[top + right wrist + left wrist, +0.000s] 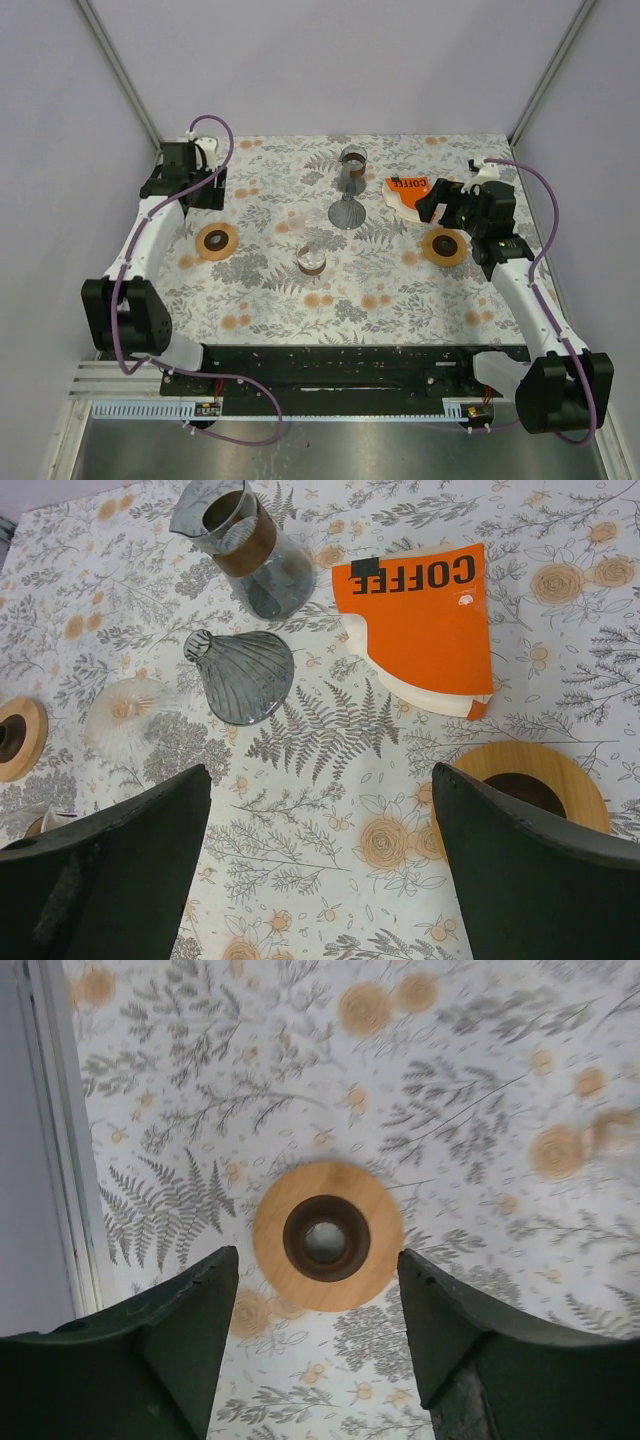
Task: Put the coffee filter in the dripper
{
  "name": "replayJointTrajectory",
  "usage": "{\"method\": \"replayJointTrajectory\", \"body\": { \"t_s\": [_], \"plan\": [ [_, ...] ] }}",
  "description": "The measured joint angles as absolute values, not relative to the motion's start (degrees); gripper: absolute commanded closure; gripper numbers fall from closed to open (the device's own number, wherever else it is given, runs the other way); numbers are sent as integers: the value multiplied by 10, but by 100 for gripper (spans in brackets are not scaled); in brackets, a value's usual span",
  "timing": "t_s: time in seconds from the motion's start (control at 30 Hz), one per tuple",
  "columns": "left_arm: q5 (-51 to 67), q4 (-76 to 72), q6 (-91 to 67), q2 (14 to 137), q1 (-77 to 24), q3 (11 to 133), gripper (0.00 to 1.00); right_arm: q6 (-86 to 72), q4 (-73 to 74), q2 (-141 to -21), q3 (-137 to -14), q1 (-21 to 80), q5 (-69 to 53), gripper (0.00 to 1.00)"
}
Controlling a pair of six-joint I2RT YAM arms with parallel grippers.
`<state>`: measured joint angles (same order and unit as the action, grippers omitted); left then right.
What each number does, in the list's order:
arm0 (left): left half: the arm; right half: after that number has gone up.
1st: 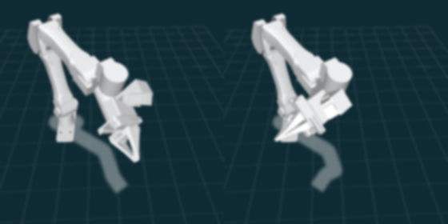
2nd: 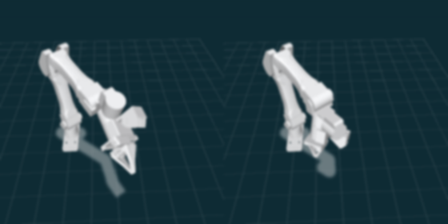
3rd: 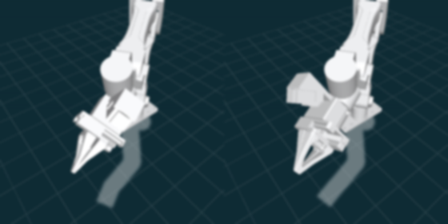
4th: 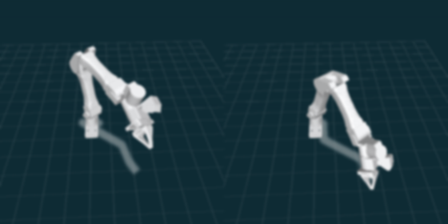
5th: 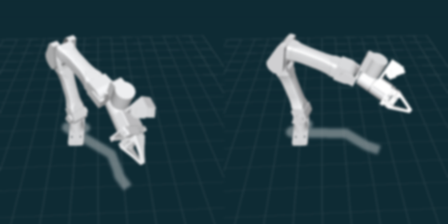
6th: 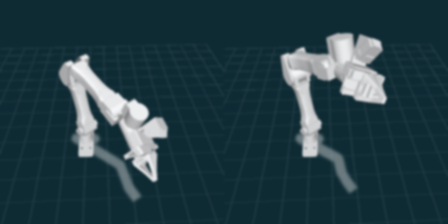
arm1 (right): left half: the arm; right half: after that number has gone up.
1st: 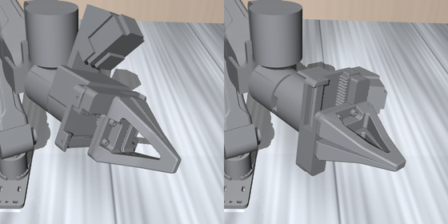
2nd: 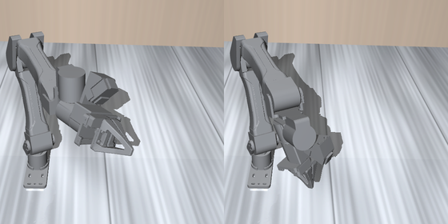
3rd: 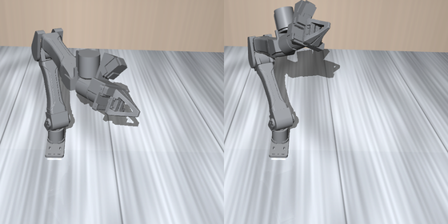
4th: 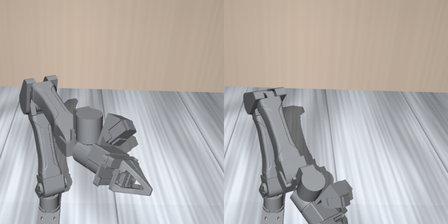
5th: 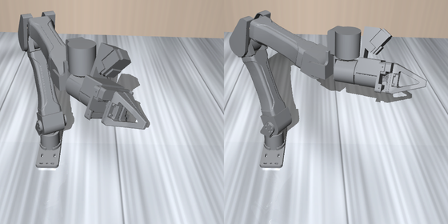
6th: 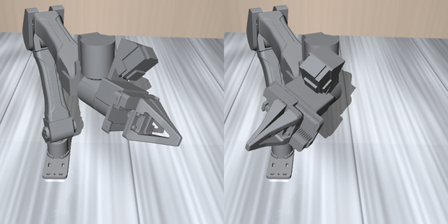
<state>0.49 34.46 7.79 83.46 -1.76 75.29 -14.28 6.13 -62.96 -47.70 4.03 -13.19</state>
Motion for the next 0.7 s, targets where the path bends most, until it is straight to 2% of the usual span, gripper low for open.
{"method": "replayJointTrajectory", "body": {
  "t_s": [0.1,0.37,0.7],
  "plan": [
    [-29,347,86,879,-3,740,46,-147,56,-628,-477,41,-133,1],
    [-69,350,97,977,-1,728,57,-149,56,-625,-477,46,-132,0],
    [-69,350,106,1036,27,726,61,-149,56,-622,-477,48,-132,1]
  ]
}}
